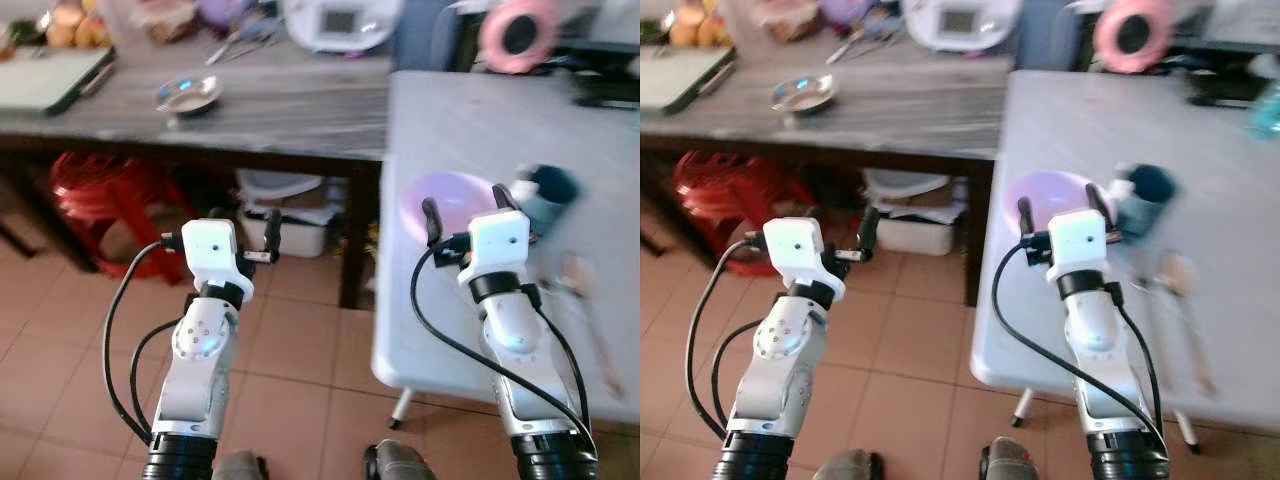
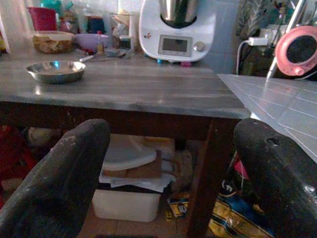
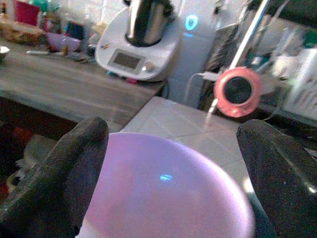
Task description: Setting the table
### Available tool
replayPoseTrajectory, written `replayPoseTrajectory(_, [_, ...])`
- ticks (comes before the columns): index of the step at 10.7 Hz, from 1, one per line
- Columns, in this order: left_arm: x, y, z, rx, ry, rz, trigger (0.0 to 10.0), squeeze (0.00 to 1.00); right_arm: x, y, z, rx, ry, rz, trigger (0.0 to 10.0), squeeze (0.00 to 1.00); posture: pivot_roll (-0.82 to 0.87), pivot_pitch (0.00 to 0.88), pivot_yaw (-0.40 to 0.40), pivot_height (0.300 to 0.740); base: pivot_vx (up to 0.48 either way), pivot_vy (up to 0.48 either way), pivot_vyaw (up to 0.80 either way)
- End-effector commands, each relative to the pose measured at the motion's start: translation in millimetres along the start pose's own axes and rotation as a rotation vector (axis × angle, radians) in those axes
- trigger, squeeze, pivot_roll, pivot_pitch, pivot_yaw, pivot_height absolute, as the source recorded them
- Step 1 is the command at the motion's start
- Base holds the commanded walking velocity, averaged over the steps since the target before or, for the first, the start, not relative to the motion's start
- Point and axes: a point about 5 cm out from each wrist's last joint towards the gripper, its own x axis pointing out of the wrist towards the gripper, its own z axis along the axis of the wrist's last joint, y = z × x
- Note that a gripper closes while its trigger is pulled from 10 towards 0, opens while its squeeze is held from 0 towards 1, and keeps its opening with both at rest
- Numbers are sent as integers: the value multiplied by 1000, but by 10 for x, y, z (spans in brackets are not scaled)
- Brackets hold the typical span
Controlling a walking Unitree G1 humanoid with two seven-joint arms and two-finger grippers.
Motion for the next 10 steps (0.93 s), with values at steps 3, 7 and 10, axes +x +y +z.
replayPoseTrajectory(3, [-19, 63, -8, 9, 8, 18, 10000, 0, 82, 64, 100, 6, -16, 57, 10000, 0, -84, 91, 21, 740, 0, 0, 0])
replayPoseTrajectory(7, [-35, 51, -49, -1, 37, 9, 10000, 0, 150, 95, -35, -79, 124, 237, 10000, 961, -85, 103, 21, 740, 0, 0, 0])
replayPoseTrajectory(10, [-74, 19, -115, -16, 78, -17, 10000, 0, 174, -34, -132, -90, 233, 239, 10000, 251, -88, 115, 23, 740, 0, 0, 0])
